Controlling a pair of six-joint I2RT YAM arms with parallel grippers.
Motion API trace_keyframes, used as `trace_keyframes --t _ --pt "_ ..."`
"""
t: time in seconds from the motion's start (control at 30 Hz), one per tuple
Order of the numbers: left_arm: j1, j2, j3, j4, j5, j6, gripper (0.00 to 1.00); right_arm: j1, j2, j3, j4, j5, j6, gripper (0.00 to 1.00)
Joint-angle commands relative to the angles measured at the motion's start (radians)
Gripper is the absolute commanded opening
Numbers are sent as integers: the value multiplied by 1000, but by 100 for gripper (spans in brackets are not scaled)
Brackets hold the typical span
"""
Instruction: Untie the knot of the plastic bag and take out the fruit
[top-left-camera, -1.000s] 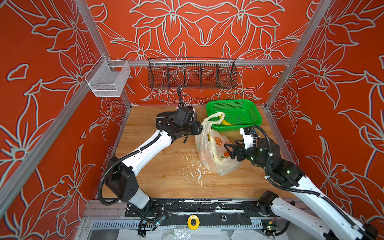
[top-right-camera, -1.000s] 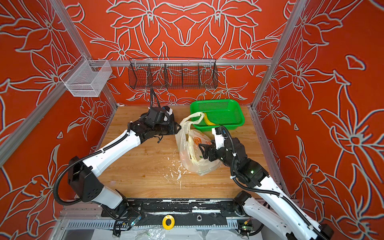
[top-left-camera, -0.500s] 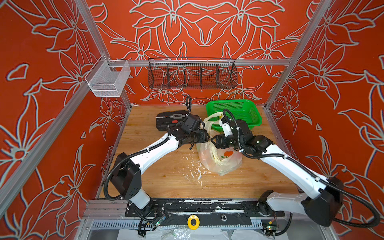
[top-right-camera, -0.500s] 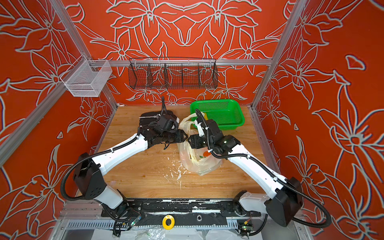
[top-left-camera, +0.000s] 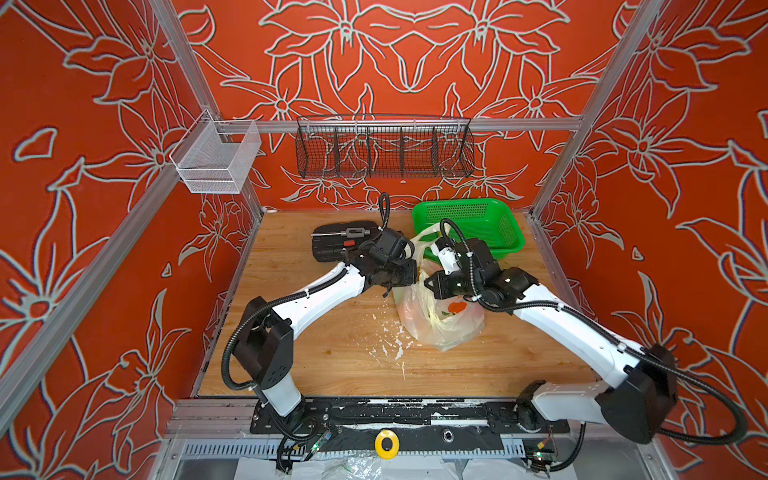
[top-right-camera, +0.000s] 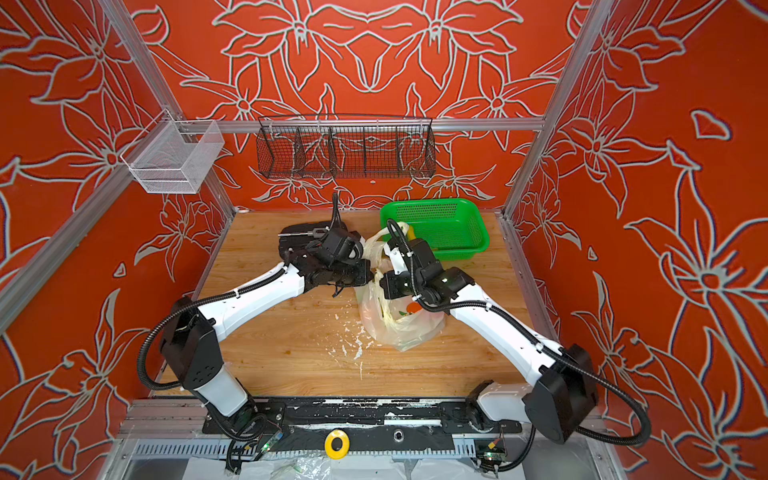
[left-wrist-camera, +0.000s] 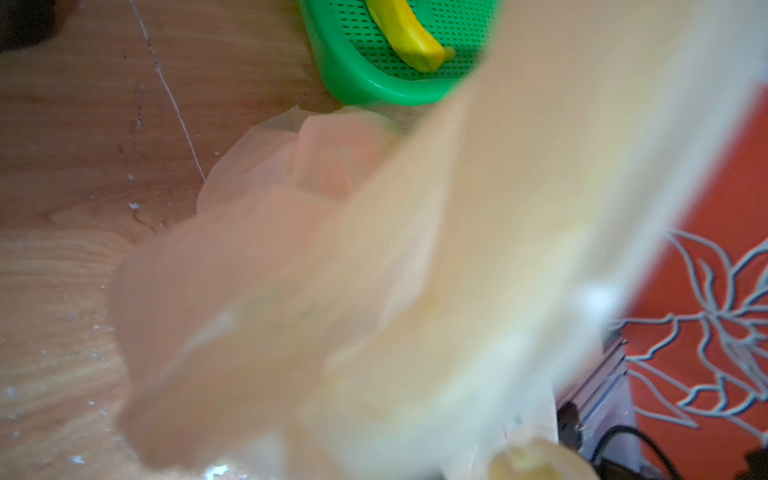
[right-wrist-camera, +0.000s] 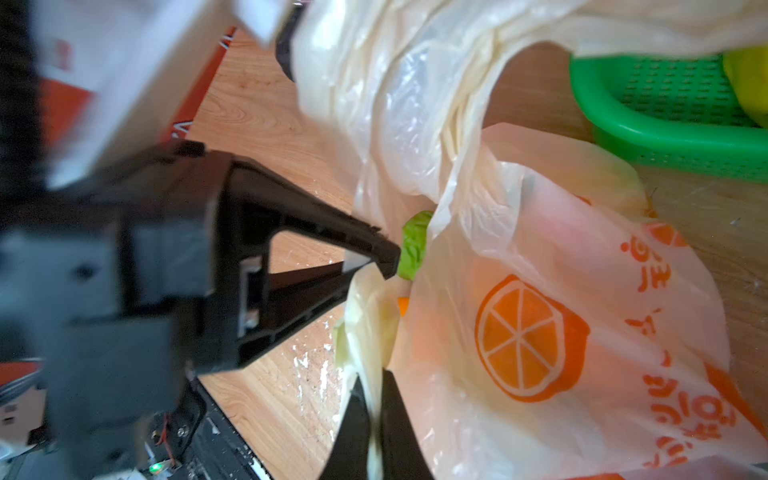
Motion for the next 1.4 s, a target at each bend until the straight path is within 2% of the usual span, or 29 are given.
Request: trace_keyframes --t 0.0,0.07,0.2,0.37,0.57,0.67,0.83,1.0,1.17,1.37 --pt "0 4 12 3 -12 4 0 -3 -146 -72 52 -133 16 9" --pt "2 13 28 3 -22 9 0 2 -220 -130 44 -172 38 10" --pt "13 31 69 -4 -29 21 0 13 -323 -227 -111 -174 80 15" --pt "19 40 104 -15 -36 32 0 24 -363 -360 -295 -164 132 18" --pt "19 43 100 -3 6 31 0 36 -329 -482 -267 -181 188 19" --pt "20 36 86 -7 23 33 0 35 -341 -444 -268 -123 184 26" --pt "19 -4 35 4 32 45 0 34 -434 -337 -278 126 171 32" --pt "19 -26 14 2 33 56 0 24 -394 -205 -244 303 139 37" --pt "19 -39 -4 17 41 58 0 14 -249 -100 -147 302 96 50" --pt "19 -56 -23 23 35 57 0 16 -9 30 -121 195 92 71"
